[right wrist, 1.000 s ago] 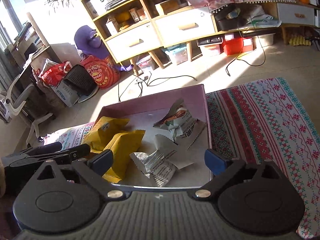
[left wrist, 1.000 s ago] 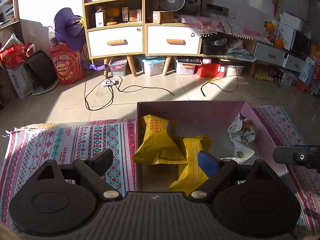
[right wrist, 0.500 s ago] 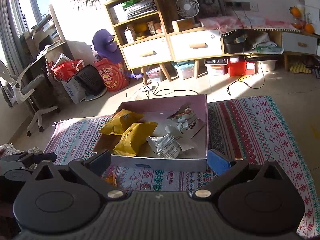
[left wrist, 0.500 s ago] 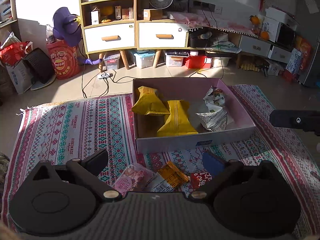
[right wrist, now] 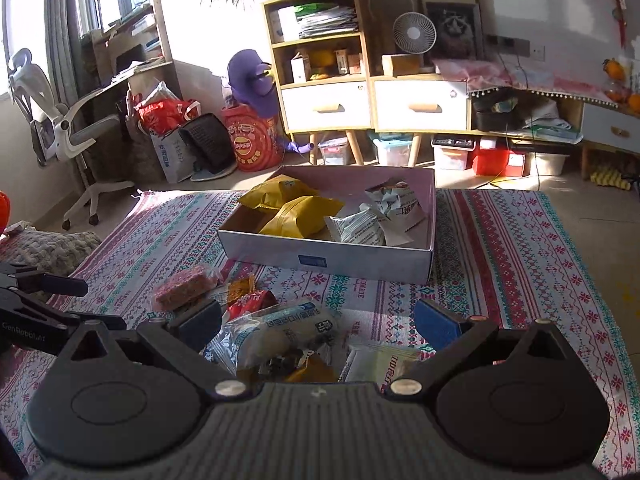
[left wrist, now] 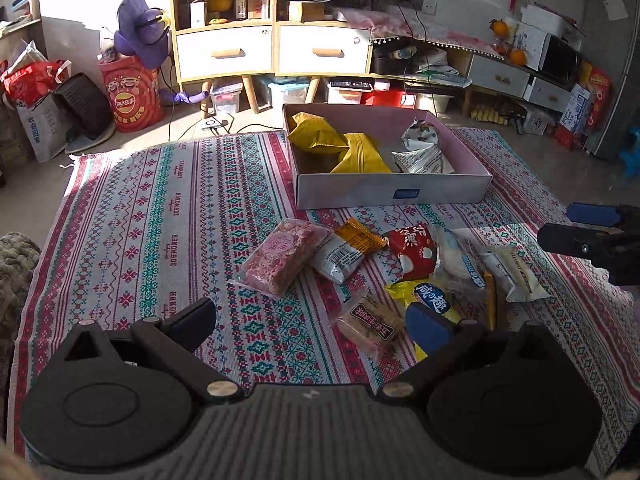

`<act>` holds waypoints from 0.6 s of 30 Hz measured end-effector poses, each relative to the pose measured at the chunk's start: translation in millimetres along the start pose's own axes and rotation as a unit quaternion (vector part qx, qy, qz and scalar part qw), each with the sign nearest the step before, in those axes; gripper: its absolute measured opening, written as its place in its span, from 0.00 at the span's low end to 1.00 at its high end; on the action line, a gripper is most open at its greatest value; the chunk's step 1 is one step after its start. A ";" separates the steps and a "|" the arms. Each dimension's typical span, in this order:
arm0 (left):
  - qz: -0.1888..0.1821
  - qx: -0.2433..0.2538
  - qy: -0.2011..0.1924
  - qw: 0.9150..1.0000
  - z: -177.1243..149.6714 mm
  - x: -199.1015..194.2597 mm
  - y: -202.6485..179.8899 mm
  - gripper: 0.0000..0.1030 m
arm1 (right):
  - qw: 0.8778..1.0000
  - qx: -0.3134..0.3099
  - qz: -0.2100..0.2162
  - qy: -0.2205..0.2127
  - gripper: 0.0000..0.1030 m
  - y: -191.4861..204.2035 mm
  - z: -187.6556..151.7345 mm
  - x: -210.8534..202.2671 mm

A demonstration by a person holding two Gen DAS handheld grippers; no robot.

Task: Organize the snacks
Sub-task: 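Withdraw both grippers from the box toward the remaining snacks, then grasp the red chip bag with the left gripper while the right grasps the golden bar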

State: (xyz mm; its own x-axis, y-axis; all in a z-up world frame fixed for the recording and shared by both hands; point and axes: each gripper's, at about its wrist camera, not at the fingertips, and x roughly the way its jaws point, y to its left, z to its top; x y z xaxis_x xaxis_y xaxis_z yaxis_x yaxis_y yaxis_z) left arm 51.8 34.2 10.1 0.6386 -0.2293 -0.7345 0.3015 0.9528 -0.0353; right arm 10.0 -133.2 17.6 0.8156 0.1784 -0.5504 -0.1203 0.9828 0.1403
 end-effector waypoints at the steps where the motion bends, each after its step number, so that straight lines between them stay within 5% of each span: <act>1: -0.001 0.002 0.000 1.000 -8.2 -4.0 2.7 1.00 | 1.000 -0.008 -0.003 0.004 0.99 1.7 -4.2 1.6; 7: -0.006 0.000 0.012 1.000 -34.0 -10.6 8.0 1.00 | 0.999 -0.042 0.008 0.021 0.99 14.7 -24.3 -2.4; 14: -0.009 0.006 0.073 0.997 -59.5 -3.1 8.2 0.98 | 0.996 -0.063 0.024 0.054 0.99 27.5 -41.7 6.3; 16: -0.011 0.007 0.089 0.996 -62.9 -0.2 8.2 0.95 | 0.995 -0.072 0.022 0.060 0.99 30.9 -46.5 8.6; 18: -0.017 0.006 0.095 0.995 -63.9 1.4 8.8 0.81 | 0.995 -0.074 0.020 0.062 0.99 32.8 -51.4 11.1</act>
State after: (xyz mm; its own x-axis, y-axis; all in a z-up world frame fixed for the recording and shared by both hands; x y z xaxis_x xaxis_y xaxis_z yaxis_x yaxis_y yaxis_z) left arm 10.1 55.0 -34.5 0.4834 -0.2188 -0.8476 0.3304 0.9423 -0.0548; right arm -13.9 -96.5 -26.2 0.7328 0.2134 -0.6461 -0.2407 0.9695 0.0472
